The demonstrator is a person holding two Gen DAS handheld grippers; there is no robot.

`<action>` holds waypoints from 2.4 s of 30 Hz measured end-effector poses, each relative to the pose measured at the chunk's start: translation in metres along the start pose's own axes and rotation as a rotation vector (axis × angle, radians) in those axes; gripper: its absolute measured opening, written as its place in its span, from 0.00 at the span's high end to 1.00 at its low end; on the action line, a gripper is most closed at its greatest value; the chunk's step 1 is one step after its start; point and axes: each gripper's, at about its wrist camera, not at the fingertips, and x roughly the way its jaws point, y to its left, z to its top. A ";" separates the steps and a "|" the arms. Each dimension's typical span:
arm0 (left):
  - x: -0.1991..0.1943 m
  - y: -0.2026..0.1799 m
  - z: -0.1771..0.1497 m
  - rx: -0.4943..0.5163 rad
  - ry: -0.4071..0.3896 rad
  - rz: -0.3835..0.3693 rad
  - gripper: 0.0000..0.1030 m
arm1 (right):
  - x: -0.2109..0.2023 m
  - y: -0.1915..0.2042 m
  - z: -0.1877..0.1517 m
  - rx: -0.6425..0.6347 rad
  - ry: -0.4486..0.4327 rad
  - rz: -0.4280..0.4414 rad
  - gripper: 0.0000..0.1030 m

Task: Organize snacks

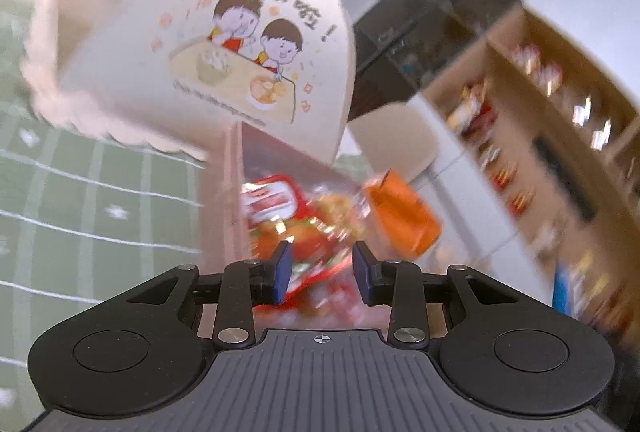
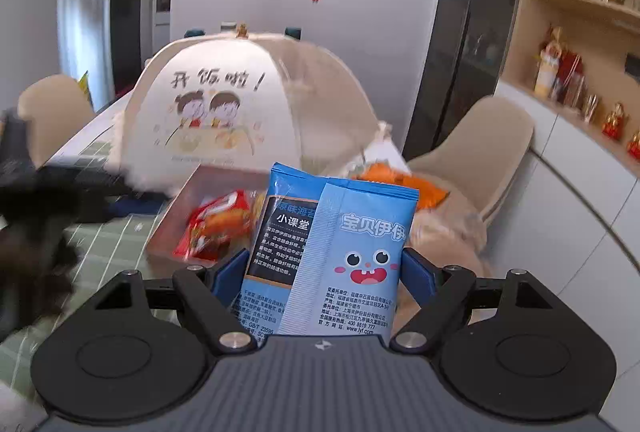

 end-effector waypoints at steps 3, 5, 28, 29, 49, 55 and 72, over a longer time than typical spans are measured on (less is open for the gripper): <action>-0.025 -0.011 -0.021 0.126 0.057 0.047 0.64 | 0.027 0.016 0.014 -0.014 -0.050 0.018 0.21; -0.034 -0.013 -0.040 0.162 0.115 0.076 0.64 | 0.051 0.034 0.020 -0.034 -0.115 0.027 0.20; -0.035 -0.012 -0.119 0.327 0.188 0.353 0.65 | 0.074 0.053 -0.081 0.097 0.006 0.044 0.18; -0.034 -0.014 -0.123 0.351 0.168 0.368 0.65 | 0.072 0.056 -0.093 0.099 0.036 0.045 0.18; -0.024 -0.035 -0.163 0.467 -0.025 0.496 0.65 | 0.083 0.076 -0.156 0.136 0.111 0.015 0.02; -0.025 -0.038 -0.166 0.486 -0.023 0.493 0.65 | 0.083 0.074 -0.158 0.154 0.097 0.020 0.00; -0.027 -0.036 -0.167 0.481 -0.024 0.485 0.65 | 0.083 0.072 -0.157 0.155 0.097 0.020 0.00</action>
